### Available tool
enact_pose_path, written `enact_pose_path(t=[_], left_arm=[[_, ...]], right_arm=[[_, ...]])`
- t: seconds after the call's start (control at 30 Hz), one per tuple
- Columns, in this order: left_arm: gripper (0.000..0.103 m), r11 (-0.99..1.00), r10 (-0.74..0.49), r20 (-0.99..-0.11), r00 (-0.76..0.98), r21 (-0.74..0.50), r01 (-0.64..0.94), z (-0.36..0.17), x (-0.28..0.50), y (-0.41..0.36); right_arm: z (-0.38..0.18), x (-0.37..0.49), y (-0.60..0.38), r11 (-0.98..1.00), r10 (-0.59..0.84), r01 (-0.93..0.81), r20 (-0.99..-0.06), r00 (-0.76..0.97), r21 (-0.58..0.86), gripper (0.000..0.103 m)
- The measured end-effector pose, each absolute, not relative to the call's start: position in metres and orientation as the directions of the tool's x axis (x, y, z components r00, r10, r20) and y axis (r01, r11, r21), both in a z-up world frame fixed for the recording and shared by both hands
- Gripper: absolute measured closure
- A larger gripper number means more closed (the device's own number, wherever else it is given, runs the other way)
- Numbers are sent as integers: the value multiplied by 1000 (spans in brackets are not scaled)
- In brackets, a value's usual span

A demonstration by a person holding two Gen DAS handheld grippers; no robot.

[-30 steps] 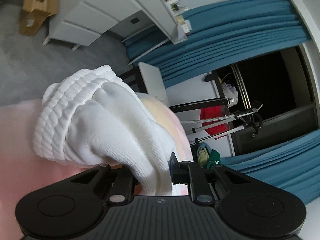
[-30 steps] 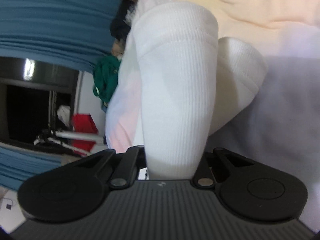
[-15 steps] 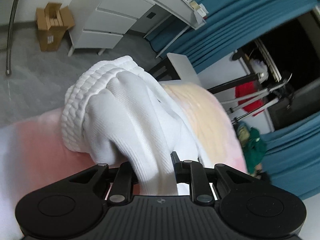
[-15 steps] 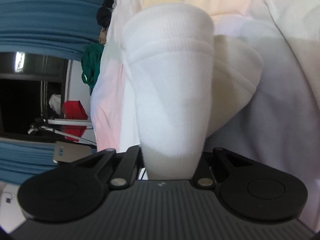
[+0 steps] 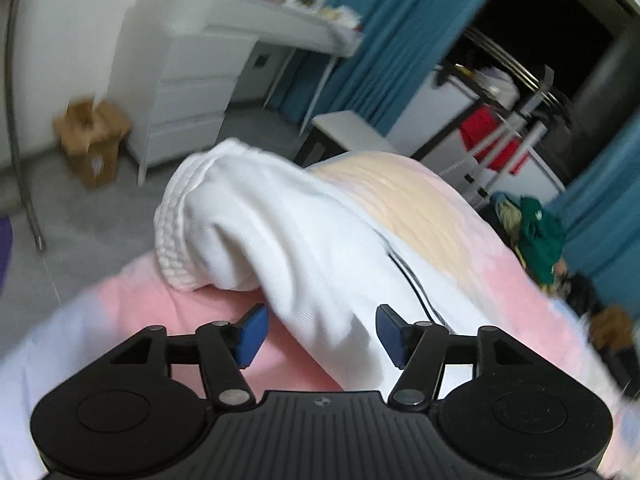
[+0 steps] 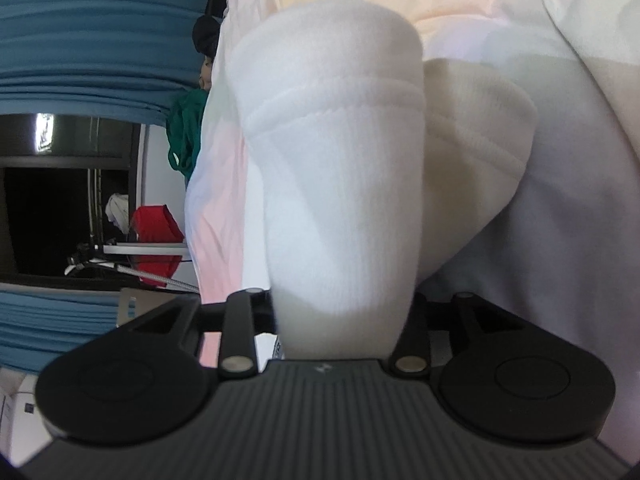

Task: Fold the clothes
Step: 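Open the left gripper and release the waistband onto the pants, then carry the cuffs with the right gripper over the pants and release them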

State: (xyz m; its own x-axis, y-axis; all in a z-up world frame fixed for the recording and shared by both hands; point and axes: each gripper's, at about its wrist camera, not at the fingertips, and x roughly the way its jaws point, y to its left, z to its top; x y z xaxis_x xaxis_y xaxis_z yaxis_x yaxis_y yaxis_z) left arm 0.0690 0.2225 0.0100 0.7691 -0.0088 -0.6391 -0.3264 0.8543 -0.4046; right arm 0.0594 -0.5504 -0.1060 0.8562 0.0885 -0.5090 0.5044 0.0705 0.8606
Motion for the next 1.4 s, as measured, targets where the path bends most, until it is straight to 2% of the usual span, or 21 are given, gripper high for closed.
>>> enact_pose_path(t=[0.1,0.17,0.27,0.47,0.53,0.63,0.7,0.8,0.97,1.03,1.13,1.27,1.4], left_arm=[[35,915,14,-602,798,-314,-252,24,61,195],[31,938,1,-577,817,-283,-201,30,58,176],[31,959,-17,-554,832,-244,-143,37,63,148],[31,988,-51,-564,824,-150,-42,31,89,82],[31,995,-38,-574,818,-101,-24,21,102,63],[31,998,-55,-621,782,-53,28,-3,121,36],[30,996,-67,-658,750,-5,85,-23,129,22],[29,992,-20,-665,747,77,95,-41,126,7],[28,990,-10,-658,753,99,99,-51,123,3],[27,990,-8,-656,755,104,100,-53,124,2],[27,989,-2,-656,755,112,100,-59,131,5],[27,988,1,-655,755,116,99,-59,132,7],[27,988,-3,-656,755,114,102,-56,133,9]], right_arm=[[-109,60,-555,62,66,492,-495,866,869,64],[-110,60,-557,49,39,476,-478,878,878,61],[-103,58,-559,60,-1,430,-430,903,901,61],[-76,55,-558,191,-69,326,-319,945,926,61],[-79,53,-559,186,-76,359,-351,933,914,61],[-98,50,-567,119,-69,453,-448,891,884,61],[-110,46,-575,75,-47,453,-450,892,889,64],[-118,43,-584,53,-32,442,-441,897,896,64],[-102,54,-577,181,-84,495,-488,869,850,65],[-95,58,-573,232,-118,523,-510,852,820,75],[-83,61,-566,308,-159,541,-518,840,782,81],[-46,69,-555,476,-221,521,-477,851,709,84],[5,74,-518,670,-281,460,-374,884,582,86]])
